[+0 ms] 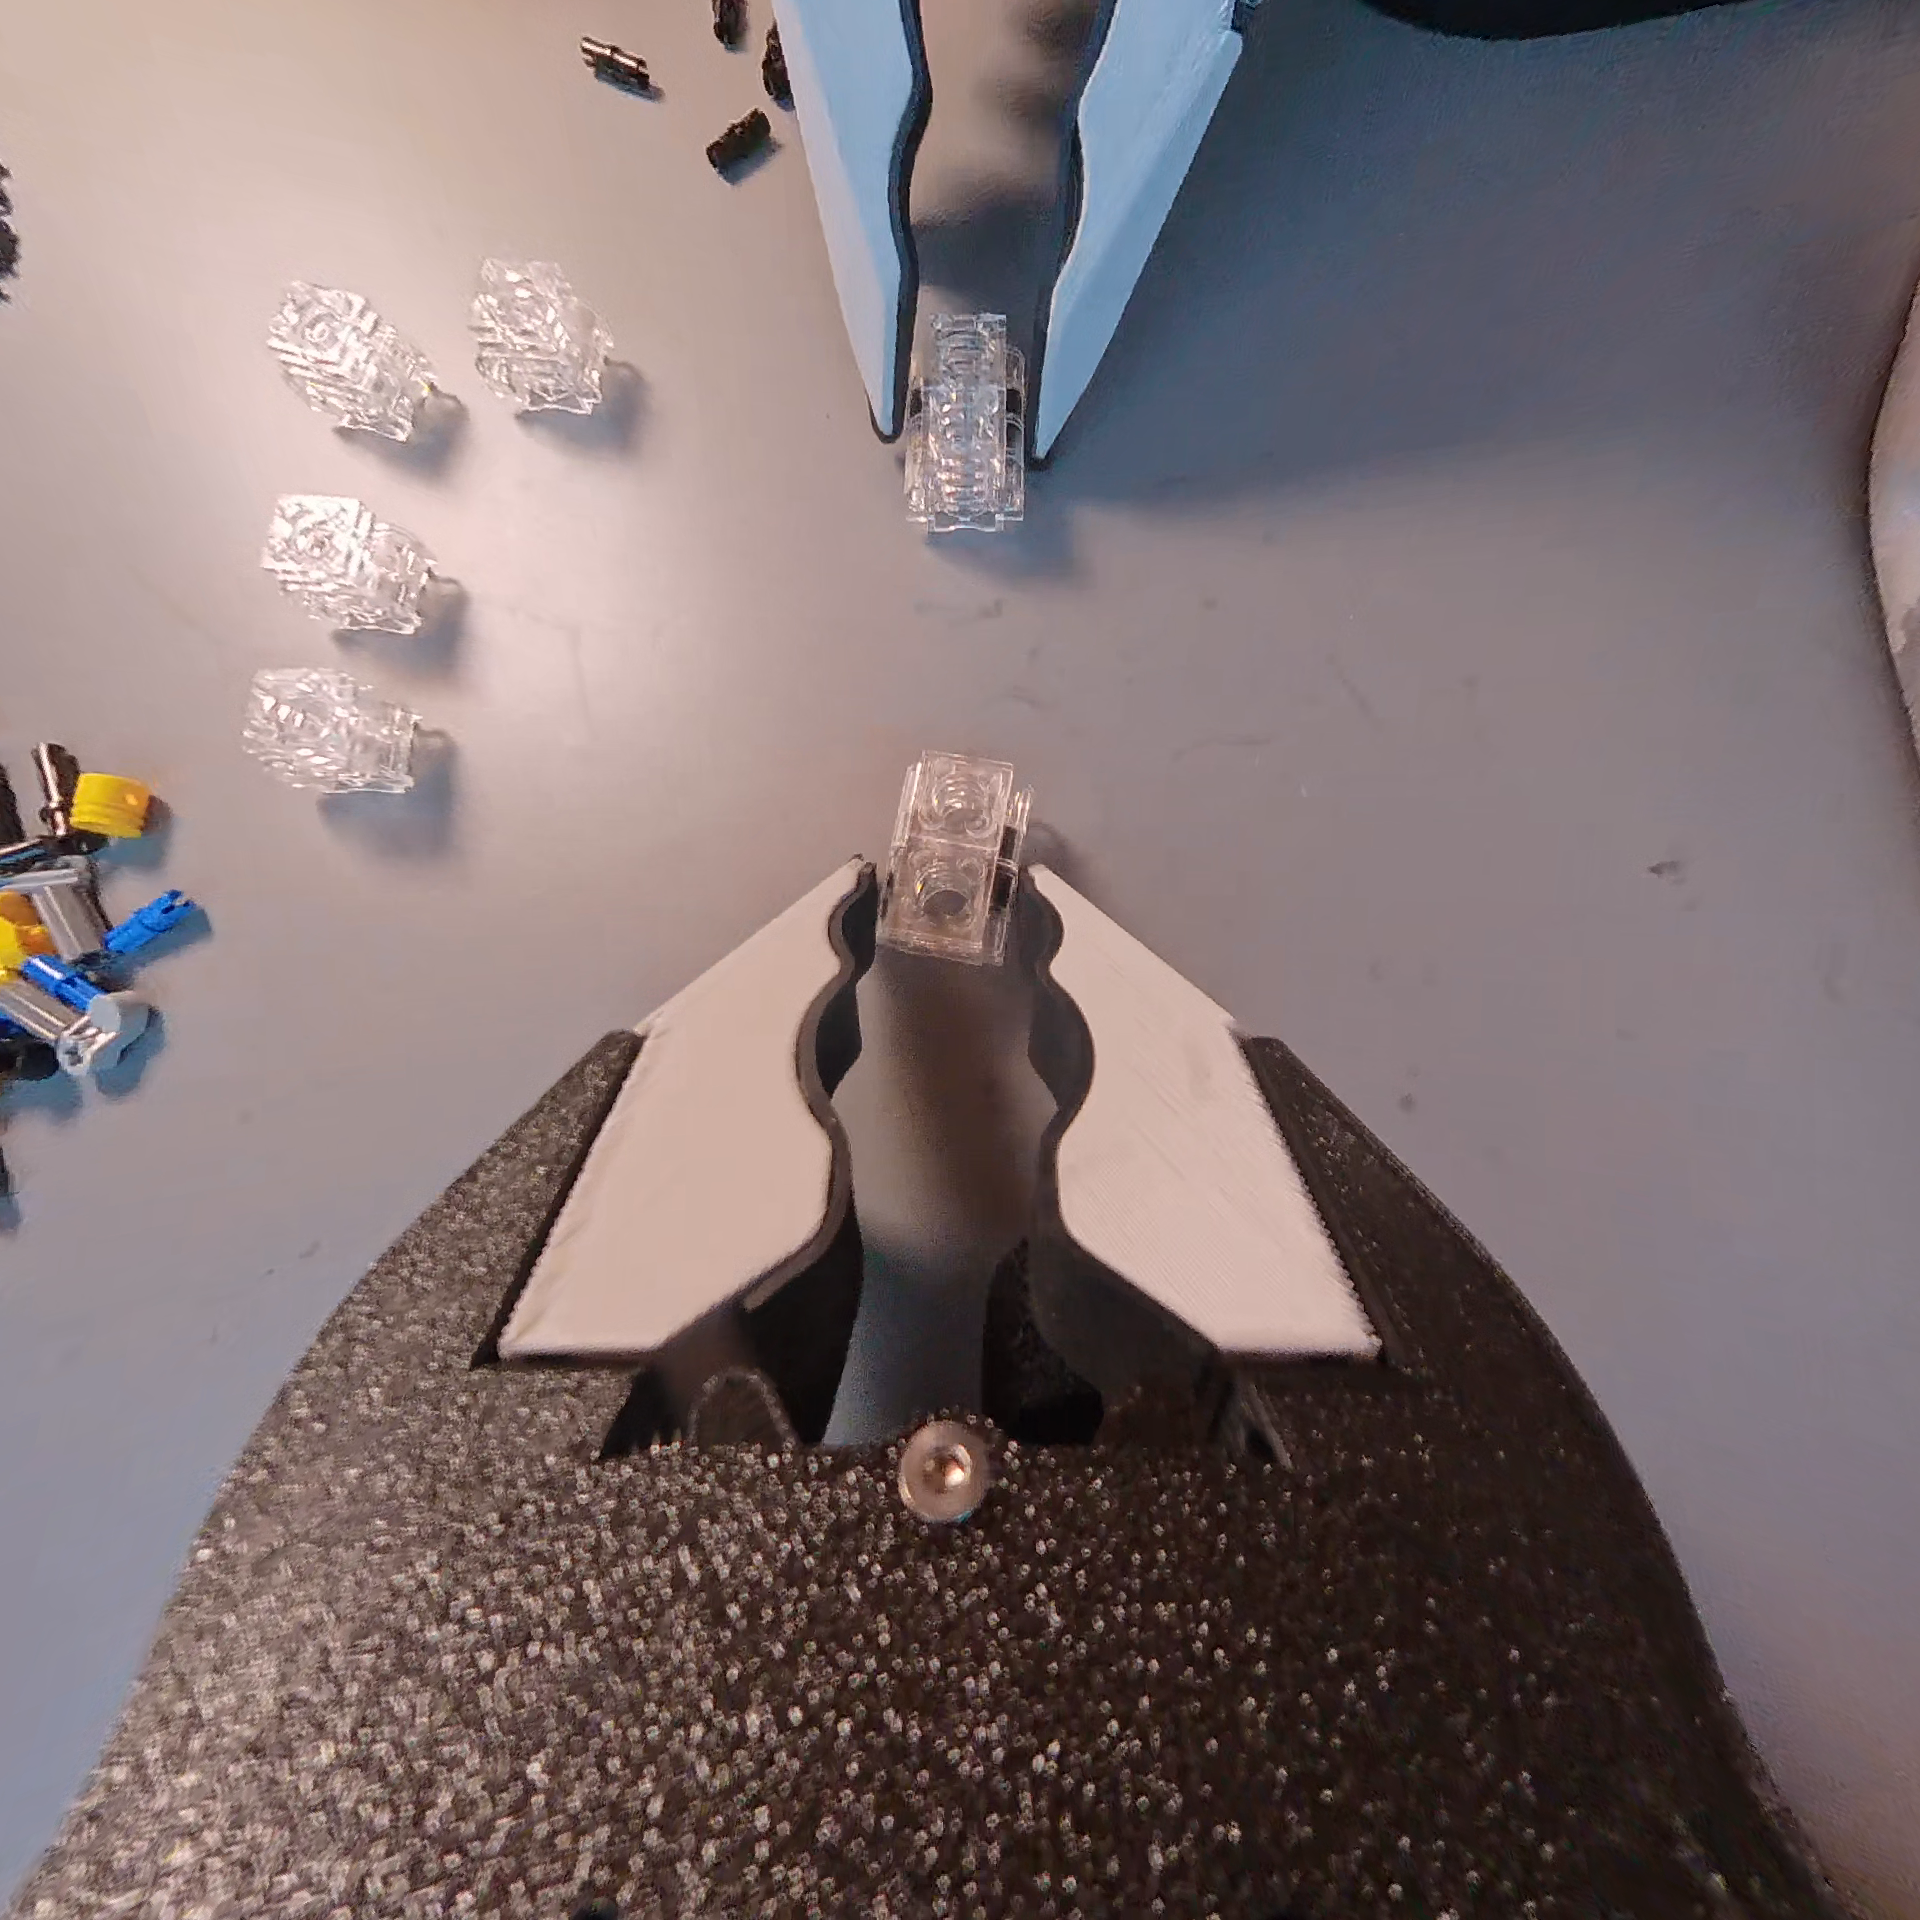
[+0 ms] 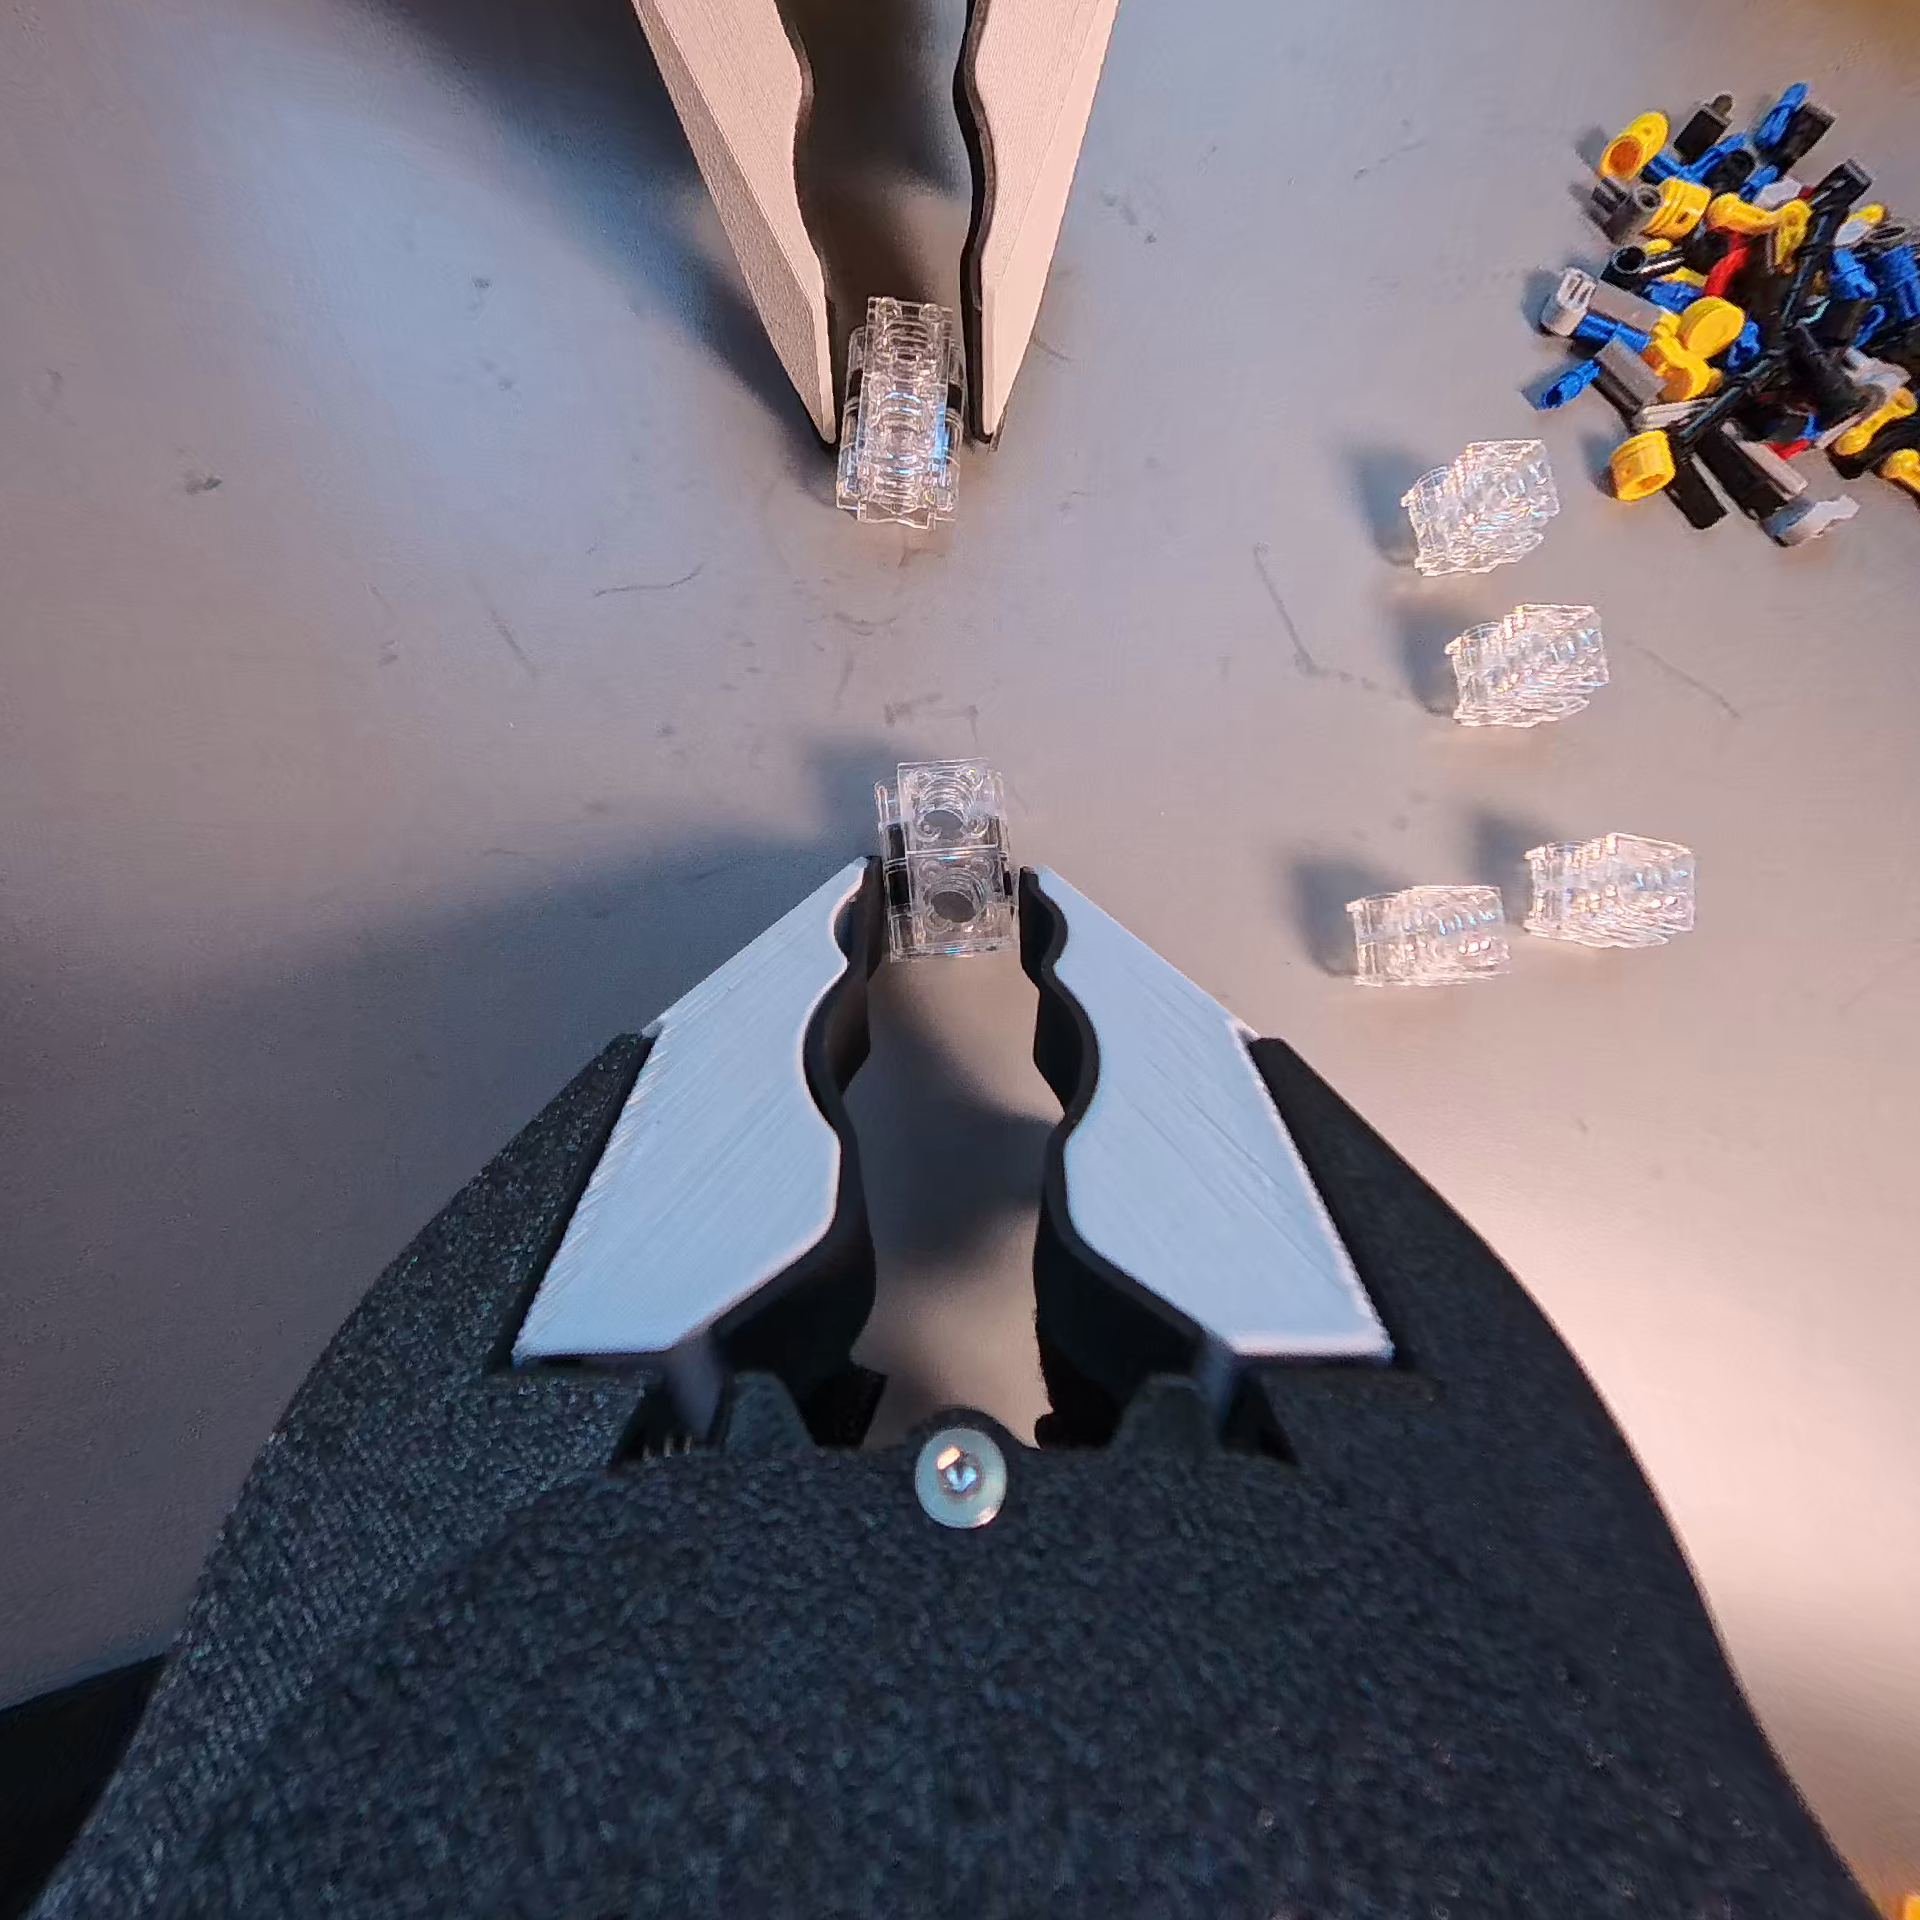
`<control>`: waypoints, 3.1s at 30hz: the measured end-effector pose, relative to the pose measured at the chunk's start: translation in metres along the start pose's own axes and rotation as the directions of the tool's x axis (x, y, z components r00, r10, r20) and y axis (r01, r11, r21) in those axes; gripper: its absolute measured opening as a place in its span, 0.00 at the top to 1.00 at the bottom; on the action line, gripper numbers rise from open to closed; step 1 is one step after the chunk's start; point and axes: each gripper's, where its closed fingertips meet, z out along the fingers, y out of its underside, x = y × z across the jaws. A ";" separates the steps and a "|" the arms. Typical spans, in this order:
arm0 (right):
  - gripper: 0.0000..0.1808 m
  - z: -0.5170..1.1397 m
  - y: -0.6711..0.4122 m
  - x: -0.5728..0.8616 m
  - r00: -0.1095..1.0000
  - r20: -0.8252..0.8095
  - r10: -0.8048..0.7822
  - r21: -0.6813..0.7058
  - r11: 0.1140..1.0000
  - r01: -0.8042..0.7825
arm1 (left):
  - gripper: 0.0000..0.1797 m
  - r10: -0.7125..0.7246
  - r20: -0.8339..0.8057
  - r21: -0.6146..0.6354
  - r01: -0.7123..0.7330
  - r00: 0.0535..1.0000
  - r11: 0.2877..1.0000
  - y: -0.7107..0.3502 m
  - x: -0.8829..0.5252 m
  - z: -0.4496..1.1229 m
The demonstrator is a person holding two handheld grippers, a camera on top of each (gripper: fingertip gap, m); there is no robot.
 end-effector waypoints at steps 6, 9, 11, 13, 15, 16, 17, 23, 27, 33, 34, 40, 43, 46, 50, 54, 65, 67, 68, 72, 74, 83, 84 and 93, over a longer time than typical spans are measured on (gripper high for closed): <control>0.80 -0.024 0.003 0.018 0.997 -0.047 0.056 0.057 0.997 -0.053 | 0.86 -0.021 -0.041 -0.001 0.021 0.999 1.000 0.003 0.004 -0.003; 0.80 -0.061 0.017 0.050 0.972 -0.167 0.163 0.129 0.981 -0.142 | 0.84 -0.041 -0.059 0.037 0.043 0.997 0.998 -0.001 0.003 -0.012; 0.80 -0.078 0.038 0.068 0.943 -0.236 0.236 0.140 0.968 -0.207 | 0.83 -0.067 -0.060 0.095 0.072 0.996 0.993 -0.009 -0.001 -0.021; 0.81 -0.083 0.058 0.076 0.923 -0.263 0.282 0.125 0.958 -0.258 | 0.82 -0.096 -0.052 0.164 0.103 0.994 0.981 -0.018 -0.008 -0.029; 0.83 -0.082 0.066 0.076 0.918 -0.263 0.296 0.109 0.955 -0.276 | 0.81 -0.122 -0.037 0.219 0.128 0.992 0.967 -0.025 -0.014 -0.033; 0.85 -0.079 0.063 0.076 0.921 -0.261 0.290 0.110 0.956 -0.271 | 0.81 -0.133 -0.028 0.235 0.135 0.991 0.963 -0.028 -0.017 -0.034; 0.85 -0.074 0.059 0.073 0.927 -0.247 0.280 0.104 0.959 -0.262 | 0.81 -0.138 -0.023 0.241 0.139 0.990 0.961 -0.028 -0.018 -0.034; 0.93 -0.046 0.058 0.063 0.944 -0.232 0.234 -0.028 0.969 -0.247 | 0.81 -0.130 -0.036 0.206 0.135 0.991 0.969 -0.024 -0.014 -0.025; 0.98 -0.046 0.061 0.063 0.941 -0.239 0.239 -0.059 0.964 -0.259 | 0.81 -0.110 -0.048 0.192 0.117 0.993 0.974 -0.024 -0.008 -0.023; 0.98 -0.046 0.042 0.060 0.954 -0.243 0.178 -0.005 0.983 -0.184 | 0.81 -0.104 -0.060 0.143 0.111 0.993 0.983 -0.018 -0.004 -0.018; 0.98 -0.047 0.031 0.057 0.959 -0.237 0.154 0.030 0.988 -0.152 | 0.81 -0.101 -0.061 0.126 0.108 0.993 0.986 -0.015 -0.003 -0.017; 0.97 -0.028 -0.032 0.009 0.996 -0.091 -0.006 0.149 0.989 0.020 | 0.82 -0.086 -0.074 0.071 0.091 0.994 0.993 -0.007 0.002 -0.008; 0.97 -0.006 -0.043 -0.016 0.996 -0.023 -0.085 0.111 0.990 0.087 | 0.88 -0.077 -0.093 0.060 0.083 0.993 0.995 -0.006 0.007 -0.006; 0.97 0.010 -0.047 -0.030 0.993 0.008 -0.121 0.075 0.990 0.120 | 0.88 -0.054 -0.124 0.059 0.061 0.991 0.996 -0.007 0.014 -0.006; 0.97 0.022 -0.046 -0.032 0.992 -0.011 -0.125 0.018 0.992 0.125 | 0.88 -0.014 -0.179 0.064 0.026 0.984 0.998 -0.009 0.028 -0.004; 0.97 0.029 -0.043 -0.034 0.995 -0.015 -0.095 -0.023 0.995 0.095 | 0.88 0.005 -0.211 0.067 0.010 0.977 0.998 -0.011 0.037 -0.002; 0.93 0.028 -0.035 -0.038 0.999 0.023 -0.029 -0.030 0.999 0.030 | 0.85 0.018 -0.213 0.063 -0.005 0.977 0.998 -0.012 0.041 -0.001; 0.93 0.026 -0.032 -0.039 0.999 0.039 -0.005 -0.027 1.000 0.006 | 0.85 0.016 -0.207 0.068 -0.002 0.978 0.998 -0.013 0.040 -0.001; 0.93 0.025 -0.032 -0.040 0.999 0.041 0.004 -0.023 1.000 -0.003 | 0.85 0.017 -0.204 0.066 -0.004 0.979 0.998 -0.013 0.040 -0.001; 0.94 0.027 -0.033 -0.040 0.999 0.036 0.033 -0.023 0.999 -0.032 | 0.86 0.018 -0.206 0.055 -0.006 0.978 0.998 -0.012 0.041 0.002; 0.94 0.027 -0.033 -0.041 0.999 0.037 0.035 -0.016 0.999 -0.035 | 0.86 0.020 -0.209 0.055 -0.009 0.978 0.998 -0.012 0.042 0.002; 0.98 0.011 -0.056 -0.027 0.998 -0.053 -0.037 0.129 0.991 0.044 | 0.87 -0.076 -0.189 0.230 0.119 0.979 0.966 -0.045 0.026 -0.016; 0.98 0.006 -0.062 -0.026 0.997 -0.067 -0.047 0.154 0.986 0.056 | 0.87 -0.081 -0.172 0.253 0.124 0.982 0.959 -0.049 0.023 -0.017; 0.98 -0.004 -0.075 -0.026 0.992 -0.101 -0.077 0.222 0.970 0.098 | 0.99 -0.047 -0.135 0.297 0.085 0.990 0.951 -0.059 0.023 -0.019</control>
